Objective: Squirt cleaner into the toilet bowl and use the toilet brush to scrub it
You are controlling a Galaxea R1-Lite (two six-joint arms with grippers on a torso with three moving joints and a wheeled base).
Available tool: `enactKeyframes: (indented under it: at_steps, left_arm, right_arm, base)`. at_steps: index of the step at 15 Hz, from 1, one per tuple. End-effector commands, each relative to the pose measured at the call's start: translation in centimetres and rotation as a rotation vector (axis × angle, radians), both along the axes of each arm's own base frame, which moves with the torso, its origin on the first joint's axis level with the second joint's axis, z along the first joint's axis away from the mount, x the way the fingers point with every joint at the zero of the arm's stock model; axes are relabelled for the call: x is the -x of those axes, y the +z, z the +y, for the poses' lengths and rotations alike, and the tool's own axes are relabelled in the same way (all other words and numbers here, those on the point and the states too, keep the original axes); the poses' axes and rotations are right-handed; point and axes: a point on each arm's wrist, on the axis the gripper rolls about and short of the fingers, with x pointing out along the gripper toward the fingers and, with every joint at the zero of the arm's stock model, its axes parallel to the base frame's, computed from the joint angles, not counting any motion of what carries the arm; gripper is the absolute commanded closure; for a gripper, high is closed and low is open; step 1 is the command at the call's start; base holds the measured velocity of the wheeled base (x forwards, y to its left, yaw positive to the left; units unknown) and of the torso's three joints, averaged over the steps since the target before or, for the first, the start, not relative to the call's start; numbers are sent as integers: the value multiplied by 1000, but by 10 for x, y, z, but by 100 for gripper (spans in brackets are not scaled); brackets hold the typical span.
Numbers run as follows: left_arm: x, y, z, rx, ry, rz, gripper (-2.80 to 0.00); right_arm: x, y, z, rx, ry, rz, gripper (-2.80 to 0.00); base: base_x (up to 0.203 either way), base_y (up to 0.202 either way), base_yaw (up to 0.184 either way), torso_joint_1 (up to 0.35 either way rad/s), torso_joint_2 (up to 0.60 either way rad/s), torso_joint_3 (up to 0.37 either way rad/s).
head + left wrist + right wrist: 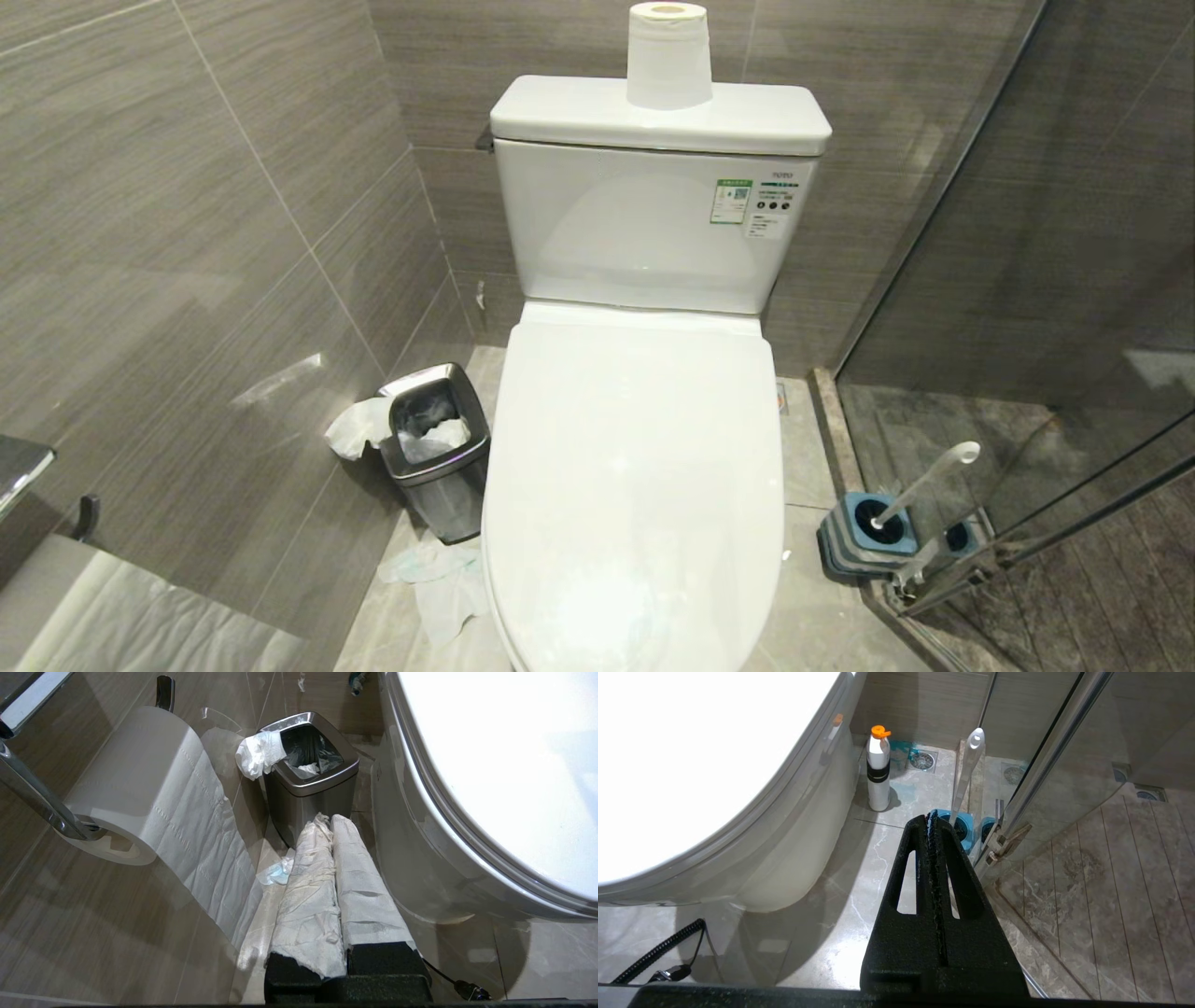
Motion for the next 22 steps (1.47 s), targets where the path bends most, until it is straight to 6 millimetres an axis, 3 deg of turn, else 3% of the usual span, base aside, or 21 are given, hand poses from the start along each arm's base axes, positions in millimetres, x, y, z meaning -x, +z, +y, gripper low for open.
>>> enactKeyframes:
  at_steps: [1,22]
  left_arm:
    - [0,0,0,0,1,1,0]
    - [0,0,0,0,0,1,0]
  right_arm:
    - [0,0,0,0,0,-1,0]
    - [0,0,0,0,2,-1,0]
  base:
    - [0,0,0,0,0,0]
    - [0,0,0,0,0,0]
